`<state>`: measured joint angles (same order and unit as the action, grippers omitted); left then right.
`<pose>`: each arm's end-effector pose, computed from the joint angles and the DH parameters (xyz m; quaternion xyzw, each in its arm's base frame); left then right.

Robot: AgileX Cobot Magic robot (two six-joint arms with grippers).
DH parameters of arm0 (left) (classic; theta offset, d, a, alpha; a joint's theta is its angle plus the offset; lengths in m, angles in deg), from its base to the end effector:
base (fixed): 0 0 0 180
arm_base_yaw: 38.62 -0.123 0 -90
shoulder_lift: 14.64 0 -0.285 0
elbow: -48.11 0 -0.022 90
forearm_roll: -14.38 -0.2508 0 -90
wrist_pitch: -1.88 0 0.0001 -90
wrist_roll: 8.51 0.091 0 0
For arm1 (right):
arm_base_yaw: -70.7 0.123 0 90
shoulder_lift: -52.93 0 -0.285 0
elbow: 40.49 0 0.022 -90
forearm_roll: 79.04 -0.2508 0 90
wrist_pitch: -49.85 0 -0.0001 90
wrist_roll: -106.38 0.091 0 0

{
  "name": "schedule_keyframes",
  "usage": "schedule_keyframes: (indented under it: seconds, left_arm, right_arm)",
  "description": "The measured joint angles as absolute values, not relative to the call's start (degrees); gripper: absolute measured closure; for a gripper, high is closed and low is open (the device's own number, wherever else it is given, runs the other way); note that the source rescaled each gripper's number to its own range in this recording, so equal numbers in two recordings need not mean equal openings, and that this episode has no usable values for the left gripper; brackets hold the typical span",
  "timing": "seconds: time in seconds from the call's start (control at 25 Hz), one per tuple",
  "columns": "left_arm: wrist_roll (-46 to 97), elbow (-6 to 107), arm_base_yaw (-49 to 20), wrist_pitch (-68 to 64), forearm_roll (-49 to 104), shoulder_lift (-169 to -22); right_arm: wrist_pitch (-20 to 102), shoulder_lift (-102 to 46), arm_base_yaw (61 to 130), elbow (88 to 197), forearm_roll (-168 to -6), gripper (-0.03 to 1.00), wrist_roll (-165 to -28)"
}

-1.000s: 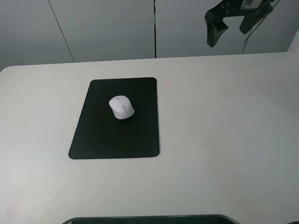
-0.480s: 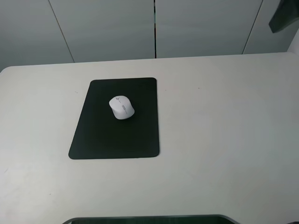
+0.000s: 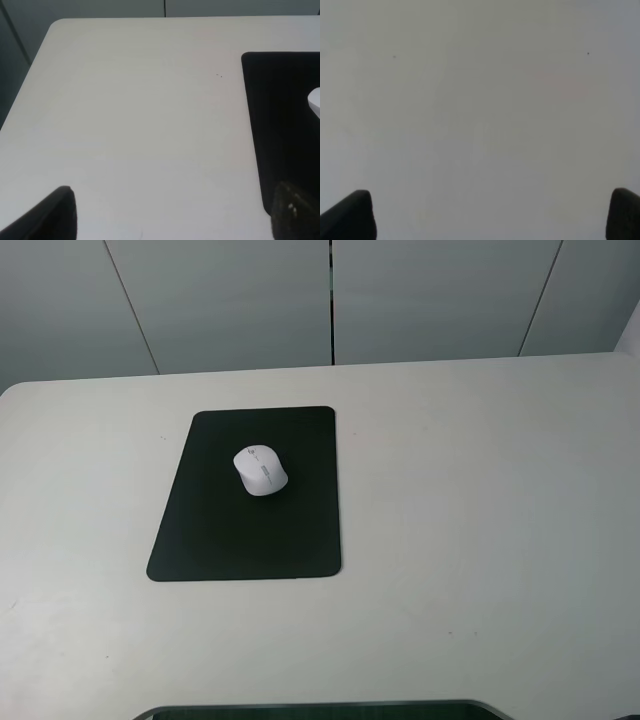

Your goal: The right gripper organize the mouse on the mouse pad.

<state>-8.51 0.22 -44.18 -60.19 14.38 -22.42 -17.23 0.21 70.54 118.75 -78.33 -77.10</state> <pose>-0.0071 -0.0007 0.2787 -0.0415 0.8550 0.0251 0.5164 0.1193 -0.0014 0.3718 -0.0276 0.9409 -0.0169 0.3371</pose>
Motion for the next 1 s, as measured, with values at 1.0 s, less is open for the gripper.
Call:
schedule_keyframes:
  seconds: [1.0]
  left_arm:
    - [-8.5, 0.2, -44.2, -60.2, 14.4, -22.4]
  right_arm:
    - [-20.4, 41.0, 70.5, 111.1, -73.7, -0.03, -69.7]
